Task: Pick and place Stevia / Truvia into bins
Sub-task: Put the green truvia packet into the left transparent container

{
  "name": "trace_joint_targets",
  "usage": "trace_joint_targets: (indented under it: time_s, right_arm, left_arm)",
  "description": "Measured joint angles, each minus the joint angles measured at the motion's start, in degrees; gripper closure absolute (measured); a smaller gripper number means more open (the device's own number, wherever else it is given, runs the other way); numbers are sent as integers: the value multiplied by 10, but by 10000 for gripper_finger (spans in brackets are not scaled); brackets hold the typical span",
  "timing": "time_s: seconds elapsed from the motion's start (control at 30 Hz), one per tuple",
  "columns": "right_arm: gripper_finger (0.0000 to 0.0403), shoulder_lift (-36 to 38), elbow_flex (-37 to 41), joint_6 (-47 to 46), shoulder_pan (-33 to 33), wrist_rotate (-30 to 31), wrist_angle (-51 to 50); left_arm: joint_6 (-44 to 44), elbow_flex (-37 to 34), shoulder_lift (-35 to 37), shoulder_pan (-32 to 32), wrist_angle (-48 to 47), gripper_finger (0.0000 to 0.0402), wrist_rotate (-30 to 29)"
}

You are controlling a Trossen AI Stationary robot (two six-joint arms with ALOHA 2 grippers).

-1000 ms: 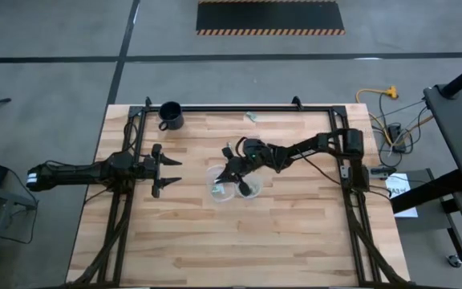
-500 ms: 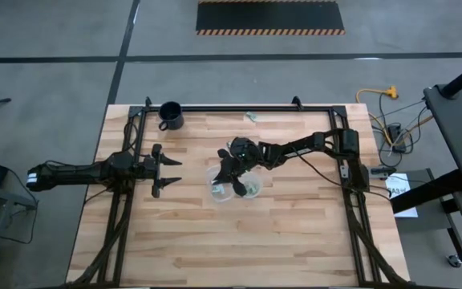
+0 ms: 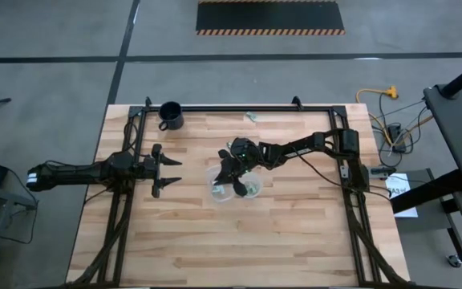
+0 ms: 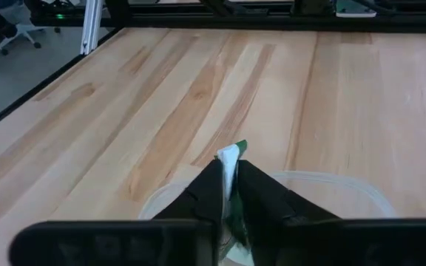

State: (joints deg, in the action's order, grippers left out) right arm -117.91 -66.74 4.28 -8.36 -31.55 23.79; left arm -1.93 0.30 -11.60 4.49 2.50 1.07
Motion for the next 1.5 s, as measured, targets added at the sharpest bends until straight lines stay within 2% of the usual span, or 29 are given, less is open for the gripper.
trace_joint_targets:
  time_s: [0.47,0.7,1.13,1.5]
  right_arm:
    - [228,0,1,-16,-1,0,0]
    - [184,0,0,-9,-2,0,-7]
    - [165,1,0,81,-5,1,-27]
    - [169,24,-28,97,-52,2,-174]
  left_arm:
    - [0,0,0,0,0,162,0]
    - [0,0,0,0,0,162,0]
    - [0,0,0,0,0,162,0]
    - [0,0,0,0,0,162,0]
